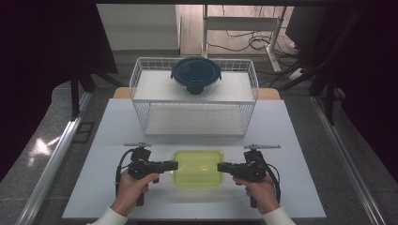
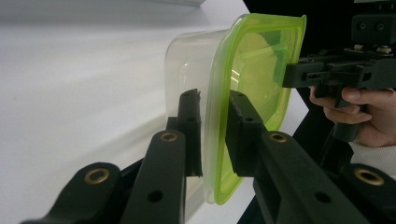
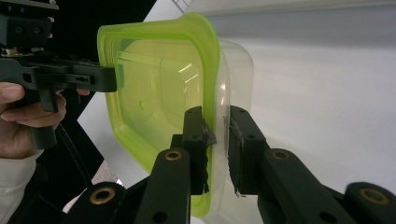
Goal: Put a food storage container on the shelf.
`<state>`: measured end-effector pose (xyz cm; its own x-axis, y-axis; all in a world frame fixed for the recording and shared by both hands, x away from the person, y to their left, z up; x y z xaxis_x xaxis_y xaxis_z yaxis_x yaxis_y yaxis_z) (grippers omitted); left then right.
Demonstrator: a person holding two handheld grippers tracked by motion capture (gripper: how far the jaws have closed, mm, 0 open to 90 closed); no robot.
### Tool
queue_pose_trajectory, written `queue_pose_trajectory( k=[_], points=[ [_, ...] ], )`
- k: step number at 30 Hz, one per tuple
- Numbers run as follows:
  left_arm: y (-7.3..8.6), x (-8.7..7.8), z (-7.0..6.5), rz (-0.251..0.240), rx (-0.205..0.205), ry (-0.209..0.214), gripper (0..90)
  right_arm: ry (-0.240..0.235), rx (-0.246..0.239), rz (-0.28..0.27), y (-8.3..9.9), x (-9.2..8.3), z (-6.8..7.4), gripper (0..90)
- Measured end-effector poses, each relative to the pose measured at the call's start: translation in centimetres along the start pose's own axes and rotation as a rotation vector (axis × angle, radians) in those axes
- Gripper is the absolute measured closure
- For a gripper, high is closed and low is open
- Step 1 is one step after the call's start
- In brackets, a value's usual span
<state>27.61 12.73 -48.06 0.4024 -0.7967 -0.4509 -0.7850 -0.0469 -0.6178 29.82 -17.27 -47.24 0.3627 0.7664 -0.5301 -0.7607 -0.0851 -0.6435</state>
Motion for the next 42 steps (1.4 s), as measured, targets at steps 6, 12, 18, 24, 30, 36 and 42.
queue_pose_trajectory(
  k=[6,12,18,24,30,36,42],
  points=[
    [-1.1,-1.2,-1.3,-0.030,0.038,0.001,77.1,-0.005,-0.038,-0.029,-1.0,-0.8,1.1,77.5],
    [-2.6,-2.1,-2.4,-0.058,0.069,0.002,77.2,-0.018,-0.077,-0.071,-2.6,-1.8,2.1,77.4],
    [-4.6,-2.8,-3.3,-0.072,0.089,-0.004,77.1,-0.017,-0.103,-0.091,-4.6,-2.4,2.9,77.5],
    [-5.5,-3.0,-3.8,-0.083,0.090,-0.008,77.1,-0.012,-0.106,-0.096,-5.7,-2.8,3.2,77.6],
    [-6.7,-3.2,-4.2,-0.089,0.096,0.008,77.1,-0.009,-0.117,-0.110,-6.8,-3.4,3.6,77.5],
    [-8.0,-3.8,-4.6,-0.101,0.108,0.016,77.1,-0.005,-0.122,-0.127,-7.9,-3.9,4.3,77.5],
    [-9.5,-4.5,-4.9,-0.115,0.117,0.011,77.1,-0.010,-0.124,-0.135,-9.4,-4.0,4.9,77.5]
  ],
)
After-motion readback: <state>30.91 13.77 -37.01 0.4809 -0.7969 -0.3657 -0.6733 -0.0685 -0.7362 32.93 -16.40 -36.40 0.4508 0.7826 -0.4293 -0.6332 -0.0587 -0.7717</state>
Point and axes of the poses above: each handheld gripper's, and its own axes: x roughly forward along the jaws, y roughly out of its underside, z roughly to its left, the point moved 3 cm from there along x, roughly forward along the jaws, and after that the axes turned 3 degrees about -z, right-handed, at the moved point
